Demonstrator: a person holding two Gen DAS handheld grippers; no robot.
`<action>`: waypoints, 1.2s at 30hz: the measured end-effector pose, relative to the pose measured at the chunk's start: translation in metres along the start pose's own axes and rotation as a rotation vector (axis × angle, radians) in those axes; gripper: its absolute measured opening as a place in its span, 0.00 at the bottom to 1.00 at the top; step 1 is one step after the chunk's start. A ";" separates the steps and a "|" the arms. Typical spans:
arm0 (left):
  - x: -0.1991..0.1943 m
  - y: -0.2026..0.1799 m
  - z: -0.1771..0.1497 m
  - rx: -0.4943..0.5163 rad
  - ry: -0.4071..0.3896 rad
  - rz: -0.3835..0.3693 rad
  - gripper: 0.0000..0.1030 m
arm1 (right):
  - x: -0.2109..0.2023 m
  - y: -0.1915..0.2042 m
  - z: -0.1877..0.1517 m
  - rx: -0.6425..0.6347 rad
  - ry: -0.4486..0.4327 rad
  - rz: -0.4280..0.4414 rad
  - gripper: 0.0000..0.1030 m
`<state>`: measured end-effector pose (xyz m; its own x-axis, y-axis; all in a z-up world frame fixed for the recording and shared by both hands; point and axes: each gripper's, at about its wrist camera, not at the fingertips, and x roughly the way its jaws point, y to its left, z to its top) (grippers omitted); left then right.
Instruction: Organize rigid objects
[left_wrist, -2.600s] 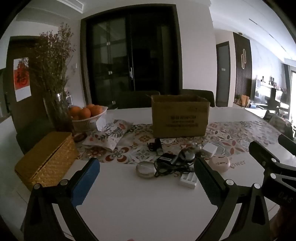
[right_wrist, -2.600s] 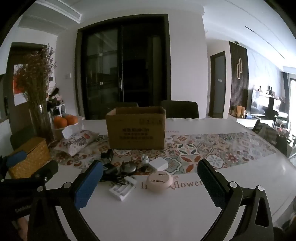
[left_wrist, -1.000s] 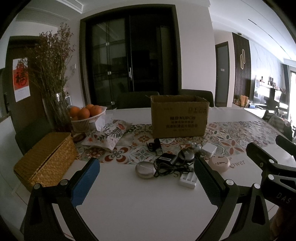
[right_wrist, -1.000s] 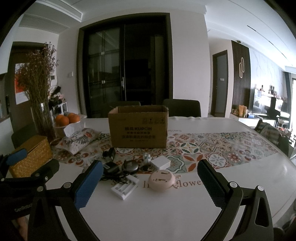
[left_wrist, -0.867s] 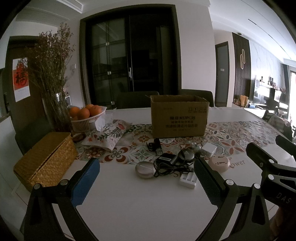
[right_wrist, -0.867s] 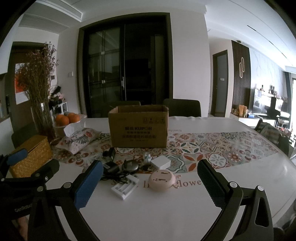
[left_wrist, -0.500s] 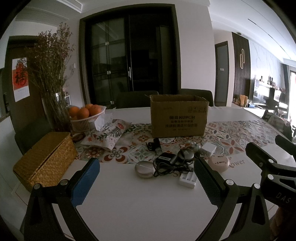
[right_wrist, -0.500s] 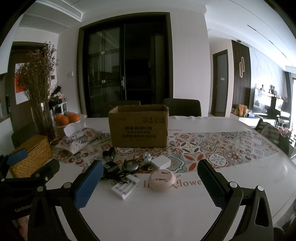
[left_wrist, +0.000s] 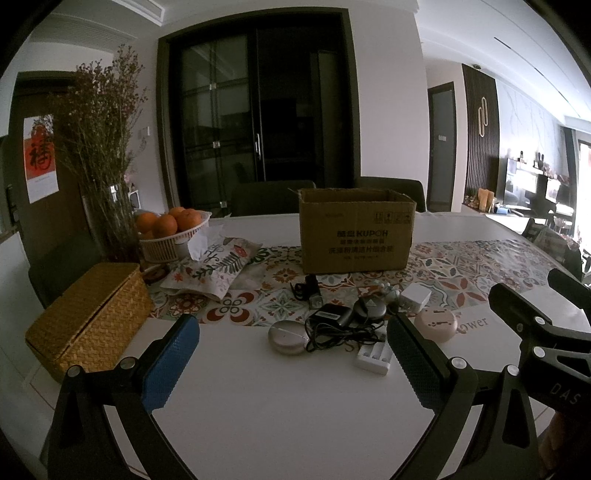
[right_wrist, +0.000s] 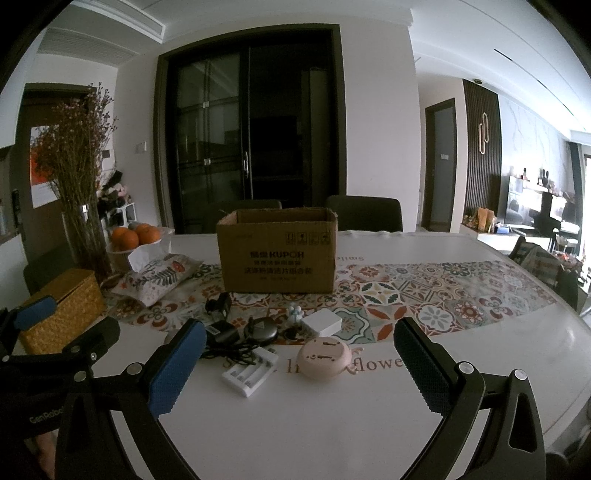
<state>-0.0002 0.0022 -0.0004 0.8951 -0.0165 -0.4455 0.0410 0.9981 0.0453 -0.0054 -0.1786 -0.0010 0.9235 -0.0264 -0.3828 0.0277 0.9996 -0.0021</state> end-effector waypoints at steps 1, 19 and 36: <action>0.000 -0.001 0.000 0.001 0.001 -0.001 1.00 | 0.000 0.000 0.000 0.000 0.001 0.000 1.00; 0.021 -0.007 -0.008 0.013 0.081 -0.045 1.00 | 0.011 -0.002 -0.009 0.014 0.041 -0.004 1.00; 0.082 -0.045 -0.030 0.118 0.227 -0.214 1.00 | 0.062 -0.031 -0.024 0.047 0.164 -0.007 1.00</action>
<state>0.0578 -0.0421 -0.0661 0.7394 -0.1984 -0.6434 0.2801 0.9596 0.0261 0.0412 -0.2110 -0.0471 0.8485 -0.0281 -0.5285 0.0556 0.9978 0.0362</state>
